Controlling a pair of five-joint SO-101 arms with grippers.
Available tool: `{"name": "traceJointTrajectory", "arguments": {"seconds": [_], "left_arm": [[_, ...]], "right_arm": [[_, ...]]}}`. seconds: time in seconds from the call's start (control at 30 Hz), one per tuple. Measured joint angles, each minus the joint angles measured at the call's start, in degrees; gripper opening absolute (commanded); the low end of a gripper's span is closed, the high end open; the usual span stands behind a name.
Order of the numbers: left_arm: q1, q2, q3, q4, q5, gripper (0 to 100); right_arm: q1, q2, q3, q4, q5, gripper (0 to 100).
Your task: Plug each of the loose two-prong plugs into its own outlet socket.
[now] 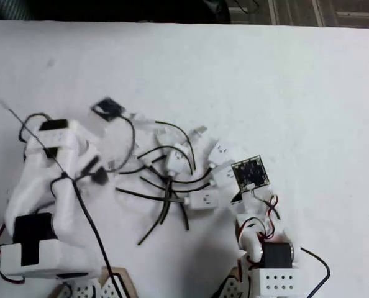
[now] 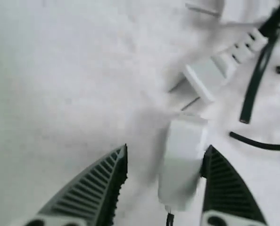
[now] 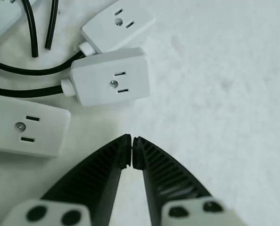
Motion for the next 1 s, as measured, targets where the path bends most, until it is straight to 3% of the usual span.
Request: {"name": "traceJointTrajectory", "arguments": {"seconds": [0.53, 0.8, 1.0], "left_arm": [[-3.5, 0.4, -4.7, -1.0, 0.0, 26], [-3.8, 1.0, -4.7, 0.3, -10.4, 27], [-4.1, 8.2, -4.8, -1.4, -13.9, 29]], "right_arm": [[0.0, 0.0, 0.0, 0.0, 0.0, 1.8], [0.0, 0.0, 0.0, 0.0, 0.0, 1.8], [0.0, 0.0, 0.0, 0.0, 0.0, 1.8]]}}
